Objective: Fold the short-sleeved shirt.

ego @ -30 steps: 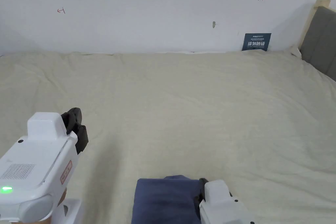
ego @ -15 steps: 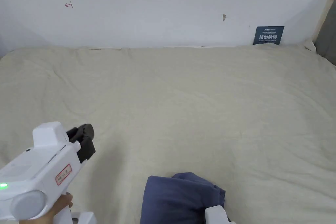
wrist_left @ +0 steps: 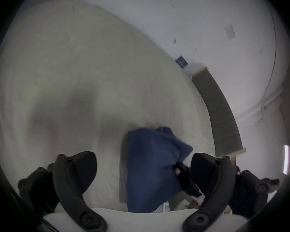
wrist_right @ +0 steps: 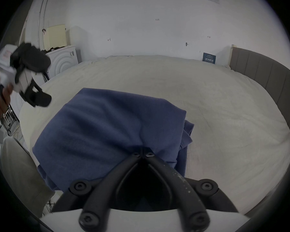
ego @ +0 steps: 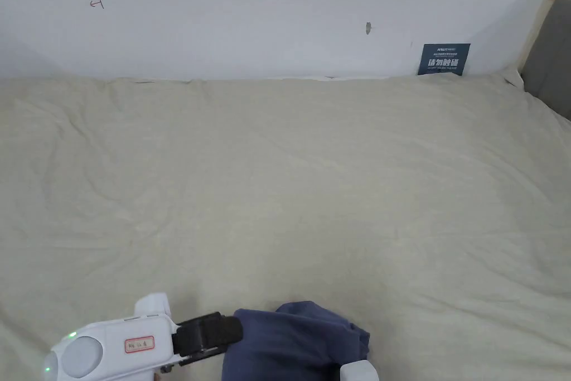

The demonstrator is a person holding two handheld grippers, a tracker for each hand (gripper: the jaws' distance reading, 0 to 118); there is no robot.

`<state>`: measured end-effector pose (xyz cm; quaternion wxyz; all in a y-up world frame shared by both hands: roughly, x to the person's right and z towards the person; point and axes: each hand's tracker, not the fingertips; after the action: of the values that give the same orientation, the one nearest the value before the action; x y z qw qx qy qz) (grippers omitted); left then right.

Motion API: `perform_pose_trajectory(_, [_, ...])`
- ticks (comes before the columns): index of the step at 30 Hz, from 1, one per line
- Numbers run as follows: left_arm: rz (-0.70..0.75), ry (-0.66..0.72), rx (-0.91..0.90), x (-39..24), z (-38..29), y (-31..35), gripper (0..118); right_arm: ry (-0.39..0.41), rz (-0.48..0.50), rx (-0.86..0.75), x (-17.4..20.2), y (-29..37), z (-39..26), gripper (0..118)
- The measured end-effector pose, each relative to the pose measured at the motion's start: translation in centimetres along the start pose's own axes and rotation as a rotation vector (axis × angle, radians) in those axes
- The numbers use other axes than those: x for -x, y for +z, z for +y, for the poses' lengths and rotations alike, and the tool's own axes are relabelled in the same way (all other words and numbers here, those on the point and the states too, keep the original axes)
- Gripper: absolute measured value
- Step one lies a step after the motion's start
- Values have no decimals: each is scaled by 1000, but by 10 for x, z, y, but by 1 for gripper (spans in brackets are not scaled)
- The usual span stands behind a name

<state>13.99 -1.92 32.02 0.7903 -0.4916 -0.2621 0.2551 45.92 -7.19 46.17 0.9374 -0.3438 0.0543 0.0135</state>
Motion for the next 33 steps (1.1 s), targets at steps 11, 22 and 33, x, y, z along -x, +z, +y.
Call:
perform_pose_trajectory(11, [-50, -16, 110, 10, -27, -46, 23, -24, 16, 10, -4, -2, 2, 1])
perform_pose_trajectory(22, [105, -130, -6, -29, -28, -15, 14, -16, 27, -23, 1, 18, 39, 2])
perform_pose_trajectory(33, [383, -140, -128, 76, 74, 124, 14, -51, 30, -270, 12, 53, 148, 2])
